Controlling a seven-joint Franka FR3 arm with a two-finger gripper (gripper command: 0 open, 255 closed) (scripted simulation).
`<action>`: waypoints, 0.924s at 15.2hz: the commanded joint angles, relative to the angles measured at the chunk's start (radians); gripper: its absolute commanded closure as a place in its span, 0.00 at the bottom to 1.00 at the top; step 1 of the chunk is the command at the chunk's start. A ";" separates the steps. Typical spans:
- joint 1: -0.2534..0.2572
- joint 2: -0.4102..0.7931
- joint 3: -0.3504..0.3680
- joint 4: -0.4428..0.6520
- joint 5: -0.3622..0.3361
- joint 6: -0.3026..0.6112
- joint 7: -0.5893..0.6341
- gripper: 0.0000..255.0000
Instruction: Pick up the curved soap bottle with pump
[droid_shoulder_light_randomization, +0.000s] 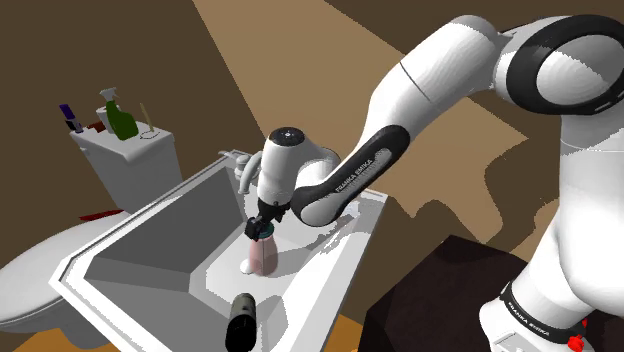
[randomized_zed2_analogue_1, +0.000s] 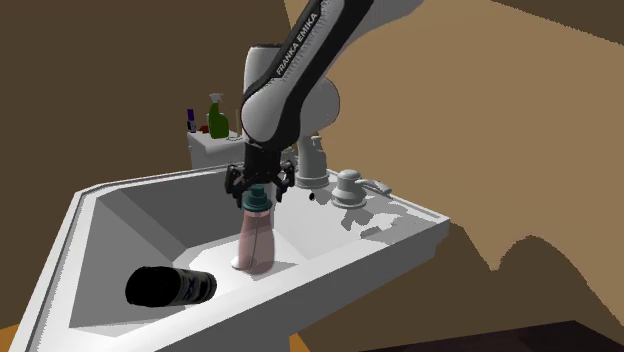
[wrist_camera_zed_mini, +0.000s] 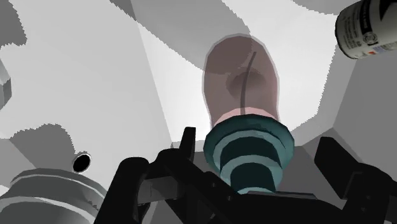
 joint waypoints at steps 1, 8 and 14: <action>0.010 0.020 -0.012 0.002 -0.016 0.018 0.014 0.00; 0.031 0.066 -0.040 0.004 -0.050 0.062 0.042 1.00; 0.030 0.064 -0.040 0.002 -0.050 0.063 0.042 1.00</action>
